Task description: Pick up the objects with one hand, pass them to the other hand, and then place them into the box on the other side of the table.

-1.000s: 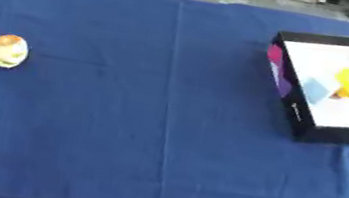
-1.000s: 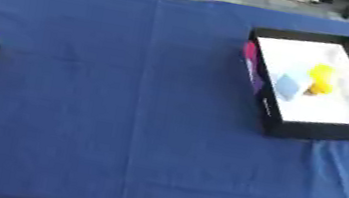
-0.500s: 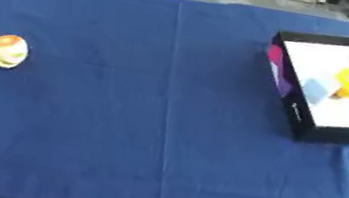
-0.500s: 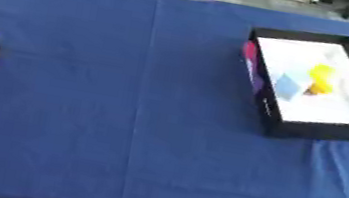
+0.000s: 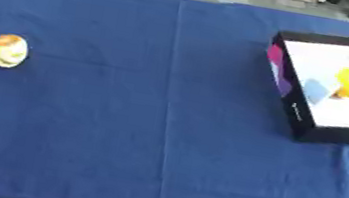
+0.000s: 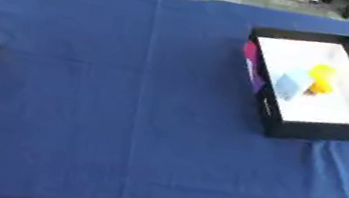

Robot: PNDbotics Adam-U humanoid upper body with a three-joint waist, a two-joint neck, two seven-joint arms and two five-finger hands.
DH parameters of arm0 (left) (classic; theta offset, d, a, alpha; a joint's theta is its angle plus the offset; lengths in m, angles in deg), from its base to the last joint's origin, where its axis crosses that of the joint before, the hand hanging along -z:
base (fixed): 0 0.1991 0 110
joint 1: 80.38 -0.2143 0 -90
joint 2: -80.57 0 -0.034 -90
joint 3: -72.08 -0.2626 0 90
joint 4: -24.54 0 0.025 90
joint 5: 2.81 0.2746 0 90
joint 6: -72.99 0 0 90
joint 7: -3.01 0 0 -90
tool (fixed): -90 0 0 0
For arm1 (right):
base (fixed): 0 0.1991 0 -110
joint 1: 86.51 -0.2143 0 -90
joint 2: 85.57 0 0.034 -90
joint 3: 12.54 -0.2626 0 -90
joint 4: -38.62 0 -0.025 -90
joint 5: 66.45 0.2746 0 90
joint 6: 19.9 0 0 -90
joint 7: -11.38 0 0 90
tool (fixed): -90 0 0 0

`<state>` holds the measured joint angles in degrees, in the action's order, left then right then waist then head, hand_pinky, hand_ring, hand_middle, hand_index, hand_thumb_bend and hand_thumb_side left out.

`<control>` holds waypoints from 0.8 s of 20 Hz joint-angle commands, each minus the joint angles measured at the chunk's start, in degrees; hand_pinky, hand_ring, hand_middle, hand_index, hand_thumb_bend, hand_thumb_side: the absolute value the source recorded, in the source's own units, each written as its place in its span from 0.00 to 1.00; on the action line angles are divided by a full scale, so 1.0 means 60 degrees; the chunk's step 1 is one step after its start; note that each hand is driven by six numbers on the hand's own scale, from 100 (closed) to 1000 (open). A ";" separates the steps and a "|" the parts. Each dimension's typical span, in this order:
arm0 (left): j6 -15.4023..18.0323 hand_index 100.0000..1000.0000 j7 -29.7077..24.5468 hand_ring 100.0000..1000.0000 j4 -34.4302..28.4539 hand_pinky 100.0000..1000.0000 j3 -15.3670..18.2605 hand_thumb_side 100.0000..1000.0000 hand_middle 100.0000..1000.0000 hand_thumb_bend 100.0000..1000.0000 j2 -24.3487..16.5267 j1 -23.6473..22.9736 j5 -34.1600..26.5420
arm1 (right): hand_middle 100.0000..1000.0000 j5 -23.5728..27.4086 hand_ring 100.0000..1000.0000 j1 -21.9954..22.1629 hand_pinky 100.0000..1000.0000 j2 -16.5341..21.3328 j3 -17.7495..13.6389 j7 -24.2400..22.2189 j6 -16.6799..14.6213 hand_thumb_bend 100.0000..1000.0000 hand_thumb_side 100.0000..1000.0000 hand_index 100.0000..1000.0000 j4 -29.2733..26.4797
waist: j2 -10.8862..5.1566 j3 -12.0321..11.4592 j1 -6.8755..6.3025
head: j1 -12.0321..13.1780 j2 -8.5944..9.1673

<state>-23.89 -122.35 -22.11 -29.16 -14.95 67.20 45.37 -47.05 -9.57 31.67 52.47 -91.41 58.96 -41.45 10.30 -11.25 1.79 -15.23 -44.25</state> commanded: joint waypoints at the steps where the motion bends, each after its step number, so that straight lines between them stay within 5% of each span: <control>1: 0.0019 0.71 0.0398 0.71 0.0040 0.75 0.0170 0.00 0.64 0.56 -0.0091 0.0103 0.0054 | 1.00 -0.0044 1.00 -0.0076 0.79 0.0295 -0.0114 -0.0052 -0.0006 0.00 0.40 1.00 -0.0036 | -0.0014 0.0035 0.0051 | 0.0047 0.0021; 5: 0.0017 0.70 0.0664 0.70 0.0266 0.75 0.0242 0.00 0.63 0.49 -0.0032 0.0072 0.0011 | 1.00 -0.0001 1.00 -0.0124 0.80 0.0260 -0.0125 -0.0115 0.0032 0.00 0.39 1.00 -0.0049 | 0.0018 0.0072 0.0057 | 0.0129 0.0021; 16: -0.0038 0.70 0.1725 0.66 -0.0009 0.73 0.0342 0.00 0.61 0.53 -0.0078 0.0198 -0.0159 | 1.00 -0.0077 1.00 -0.0066 0.81 0.0174 -0.0138 -0.0413 -0.0072 0.00 0.39 1.00 0.0116 | 0.0138 0.0123 0.0081 | 0.0144 0.0021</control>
<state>-24.01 -113.11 -20.71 -27.77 -14.09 66.84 44.69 -47.11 -9.59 30.95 52.44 -93.59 58.72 -40.50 11.26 -10.58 1.80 -14.49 -44.25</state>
